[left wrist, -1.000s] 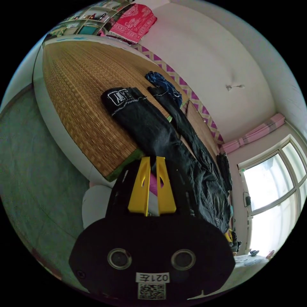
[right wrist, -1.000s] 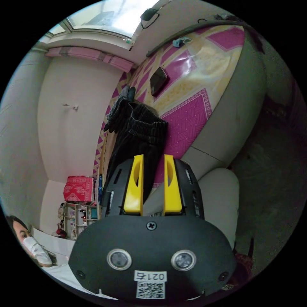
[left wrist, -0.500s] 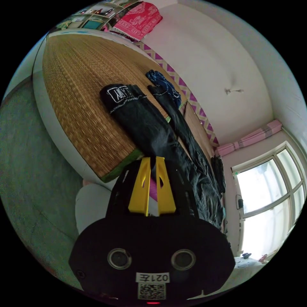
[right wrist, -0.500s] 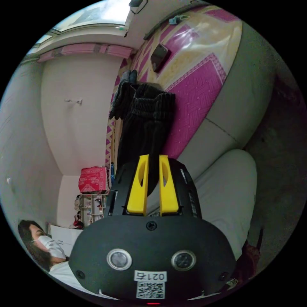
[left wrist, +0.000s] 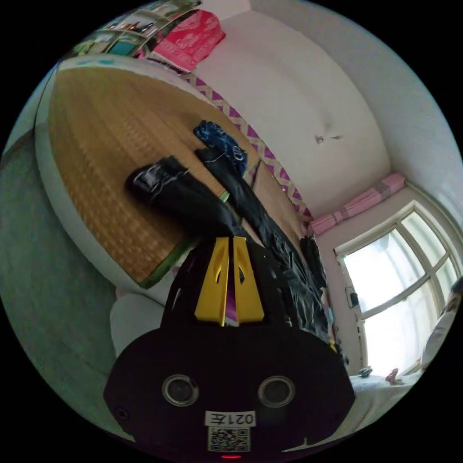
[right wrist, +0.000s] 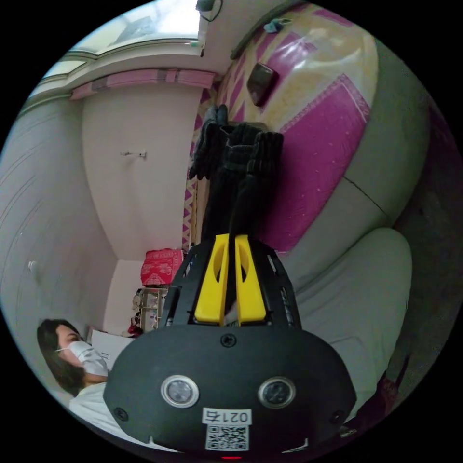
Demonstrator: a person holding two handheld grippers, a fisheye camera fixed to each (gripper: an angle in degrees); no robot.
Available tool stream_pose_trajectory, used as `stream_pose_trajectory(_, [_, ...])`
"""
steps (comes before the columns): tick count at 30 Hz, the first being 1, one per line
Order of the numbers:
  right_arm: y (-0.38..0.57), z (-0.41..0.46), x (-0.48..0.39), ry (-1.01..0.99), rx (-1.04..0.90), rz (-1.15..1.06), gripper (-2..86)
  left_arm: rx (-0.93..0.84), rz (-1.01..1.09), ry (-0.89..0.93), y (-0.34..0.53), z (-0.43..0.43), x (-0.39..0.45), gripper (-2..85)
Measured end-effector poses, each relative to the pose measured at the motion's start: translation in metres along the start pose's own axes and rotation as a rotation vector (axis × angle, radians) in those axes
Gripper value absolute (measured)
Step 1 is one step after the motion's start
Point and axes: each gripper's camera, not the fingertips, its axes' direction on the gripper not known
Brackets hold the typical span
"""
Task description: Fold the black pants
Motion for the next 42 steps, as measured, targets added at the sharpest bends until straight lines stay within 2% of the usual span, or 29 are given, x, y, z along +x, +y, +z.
stream_pose_trajectory(6, [-0.07,0.025,-0.078,-0.047,-0.078,-0.141,0.6,-0.149,0.315,-0.17,-0.074,0.04,0.093,-1.0])
stream_pose_trajectory(11, [-0.152,0.079,-0.133,-0.022,-0.145,-0.209,0.7,-0.323,0.559,-0.296,-0.151,0.125,0.171,-0.9])
stream_pose_trajectory(18, [-0.276,0.215,-0.122,0.206,-0.21,-0.149,1.9,-0.548,0.624,-0.382,-0.227,0.289,0.201,-0.5])
stream_pose_trajectory(20, [-0.29,0.241,-0.108,0.281,-0.219,-0.127,3.0,-0.676,0.629,-0.421,-0.24,0.344,0.193,-0.1])
stream_pose_trajectory(21, [-0.295,0.251,-0.102,0.318,-0.22,-0.125,3.9,-0.691,0.634,-0.436,-0.242,0.352,0.191,-0.1])
stream_pose_trajectory(24, [-0.293,0.244,-0.101,0.259,-0.166,-0.143,5.5,-0.687,0.68,-0.48,-0.254,0.362,0.187,0.1])
stream_pose_trajectory(28, [-0.268,0.217,-0.13,0.297,-0.082,-0.288,6.0,-0.514,0.617,-0.608,-0.285,0.317,0.164,-0.6])
stream_pose_trajectory(29, [-0.263,0.216,-0.137,0.3,-0.082,-0.315,5.9,-0.483,0.586,-0.592,-0.292,0.301,0.154,-0.5])
stream_pose_trajectory(33, [-0.216,0.231,-0.179,0.236,-0.174,-0.474,4.7,-0.423,0.42,-0.369,-0.304,0.259,0.122,1.5])
stream_pose_trajectory(35, [-0.195,0.241,-0.194,0.201,-0.219,-0.518,4.2,-0.411,0.286,-0.262,-0.305,0.25,0.096,6.6])
stream_pose_trajectory(38, [-0.165,0.257,-0.213,0.157,-0.276,-0.564,3.5,-0.403,0.147,-0.143,-0.304,0.255,0.071,9.6])
stream_pose_trajectory(42, [-0.139,0.269,-0.226,0.086,-0.331,-0.547,2.4,-0.347,0.09,-0.276,-0.314,0.267,0.061,9.3])
